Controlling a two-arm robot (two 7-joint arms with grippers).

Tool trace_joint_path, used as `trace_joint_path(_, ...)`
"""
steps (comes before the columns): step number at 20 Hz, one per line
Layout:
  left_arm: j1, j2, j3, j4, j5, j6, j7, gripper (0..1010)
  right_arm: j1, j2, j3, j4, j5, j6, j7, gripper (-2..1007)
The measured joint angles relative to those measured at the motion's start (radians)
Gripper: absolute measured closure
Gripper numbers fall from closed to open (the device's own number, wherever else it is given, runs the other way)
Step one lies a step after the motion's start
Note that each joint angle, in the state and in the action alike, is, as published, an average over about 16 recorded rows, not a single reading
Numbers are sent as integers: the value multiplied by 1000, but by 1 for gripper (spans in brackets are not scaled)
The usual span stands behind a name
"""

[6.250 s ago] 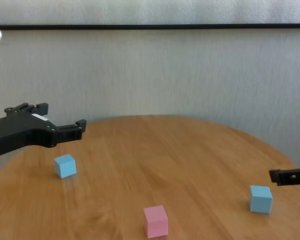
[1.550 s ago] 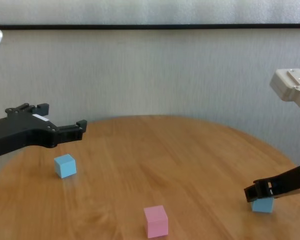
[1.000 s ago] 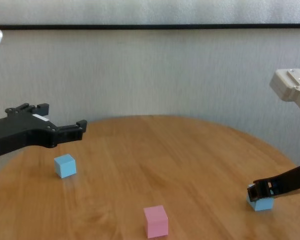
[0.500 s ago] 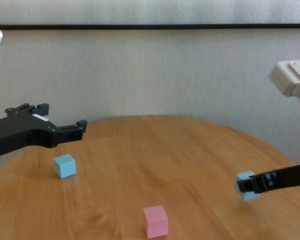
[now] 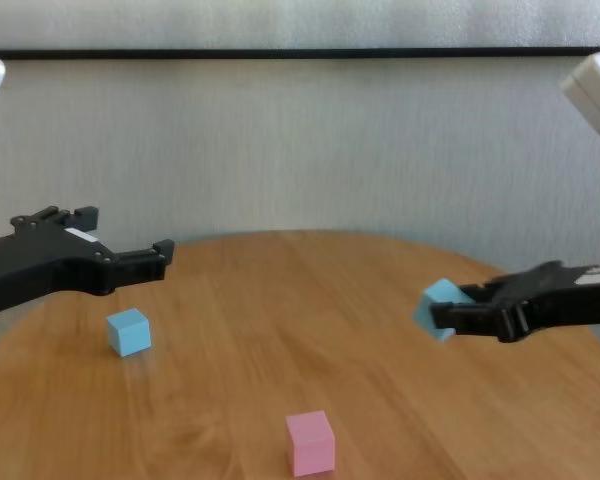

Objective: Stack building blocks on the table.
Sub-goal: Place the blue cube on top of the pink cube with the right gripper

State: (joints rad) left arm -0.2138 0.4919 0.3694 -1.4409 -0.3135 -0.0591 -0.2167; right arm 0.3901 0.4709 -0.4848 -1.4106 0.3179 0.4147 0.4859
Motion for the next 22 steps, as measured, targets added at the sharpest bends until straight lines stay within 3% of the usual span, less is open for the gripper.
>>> trace_joint_path(4,0,0,0,0,0,0,0,10,42,22,-41,36,7,-76,118,635)
trace_joint_path(9,0,0,0,0,0,0,0,10,86,37,-99,67,7,-146,228,635)
trace_joint_path(17,0,0,0,0,0,0,0,10,144,57,-191,96,-35,-254,341,635)
trace_joint_path(22,0,0,0,0,0,0,0,10,185,60,-244,119,-71,-304,386,635)
